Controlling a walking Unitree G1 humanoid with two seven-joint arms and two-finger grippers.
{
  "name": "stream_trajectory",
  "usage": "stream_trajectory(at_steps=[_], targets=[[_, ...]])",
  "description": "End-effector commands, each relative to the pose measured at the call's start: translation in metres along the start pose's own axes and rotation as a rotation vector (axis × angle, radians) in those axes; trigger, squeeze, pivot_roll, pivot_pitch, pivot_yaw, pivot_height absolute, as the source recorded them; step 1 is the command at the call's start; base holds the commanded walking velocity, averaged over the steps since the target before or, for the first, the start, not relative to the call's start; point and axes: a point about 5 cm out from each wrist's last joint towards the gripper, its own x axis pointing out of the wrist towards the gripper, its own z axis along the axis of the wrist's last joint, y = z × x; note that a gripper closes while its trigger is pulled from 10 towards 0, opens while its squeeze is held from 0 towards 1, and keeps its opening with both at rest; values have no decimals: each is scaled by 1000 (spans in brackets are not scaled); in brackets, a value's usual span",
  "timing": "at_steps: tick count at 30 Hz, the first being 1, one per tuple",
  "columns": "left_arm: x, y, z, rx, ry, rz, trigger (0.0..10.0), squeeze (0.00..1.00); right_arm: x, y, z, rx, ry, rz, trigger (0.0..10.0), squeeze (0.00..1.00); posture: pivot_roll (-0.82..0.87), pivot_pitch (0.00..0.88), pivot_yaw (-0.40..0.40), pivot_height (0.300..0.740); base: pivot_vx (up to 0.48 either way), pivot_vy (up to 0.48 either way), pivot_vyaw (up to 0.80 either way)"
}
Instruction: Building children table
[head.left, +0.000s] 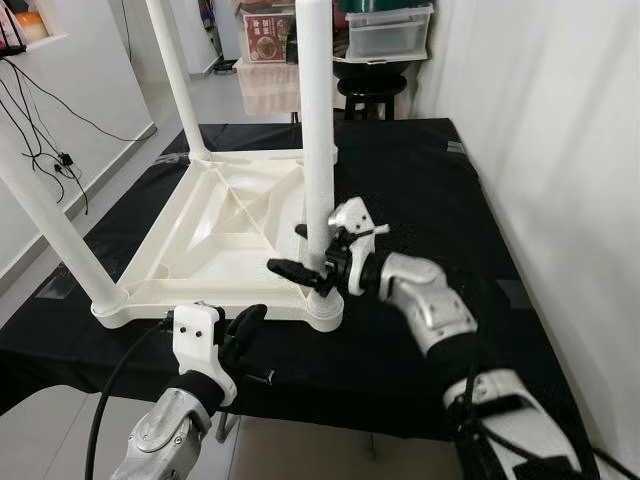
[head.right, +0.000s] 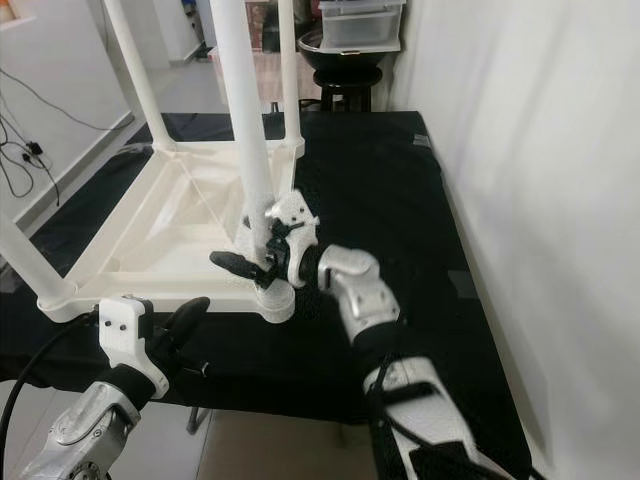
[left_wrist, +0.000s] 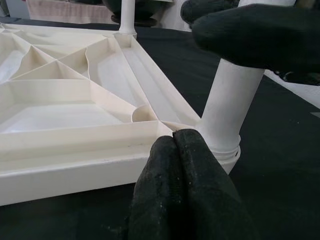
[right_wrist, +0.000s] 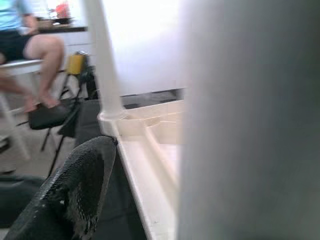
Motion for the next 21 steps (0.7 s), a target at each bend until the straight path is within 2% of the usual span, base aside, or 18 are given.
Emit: stream_trajectory(at_steps=[1,2,8,12,13,14,15,16,17,19,20,21], targets=[[-2,2,-4,3,18,8,10000,0,8,7,-1,-7,7,76,4863,0,-9,0,32,740,0,0,0],[-2,2,-4,2,17,9,10000,0,7,7,-2,2,20,114,0,0,-7,0,33,740,0,0,0],[-2,1,-4,-1,18,8,10000,0,4,6,-9,34,56,155,0,0,-6,2,34,740,0,0,0],[-3,0,-4,-2,17,7,10000,0,2,3,-14,30,79,115,0,0,-6,11,31,740,0,0,0],[-3,0,-4,-3,16,8,10000,0,1,1,-18,23,108,56,0,0,-5,14,27,740,0,0,0],[-3,0,-4,-3,16,8,10000,0,1,1,-18,23,108,56,0,0,-5,14,27,740,0,0,0],[-4,0,-3,-3,15,8,10000,0,2,1,-26,29,142,-68,0,0,-7,20,20,740,0,0,0],[-5,0,-3,-2,13,9,10000,0,1,-3,-36,79,159,-364,0,0,-17,30,16,740,0,0,0],[-5,0,-3,-2,13,9,10000,0,1,-3,-36,79,159,-364,0,0,-17,30,16,740,0,0,0],[-6,0,-2,0,13,8,10000,0,-4,24,-54,161,190,-595,0,0,-32,38,37,740,0,0,0],[-6,0,-2,0,13,8,10000,0,-4,24,-54,161,190,-595,0,0,-32,38,37,740,0,0,0],[-6,0,-2,1,14,7,10000,0,-6,32,-56,179,191,-626,0,0,-35,35,39,740,0,0,0]])
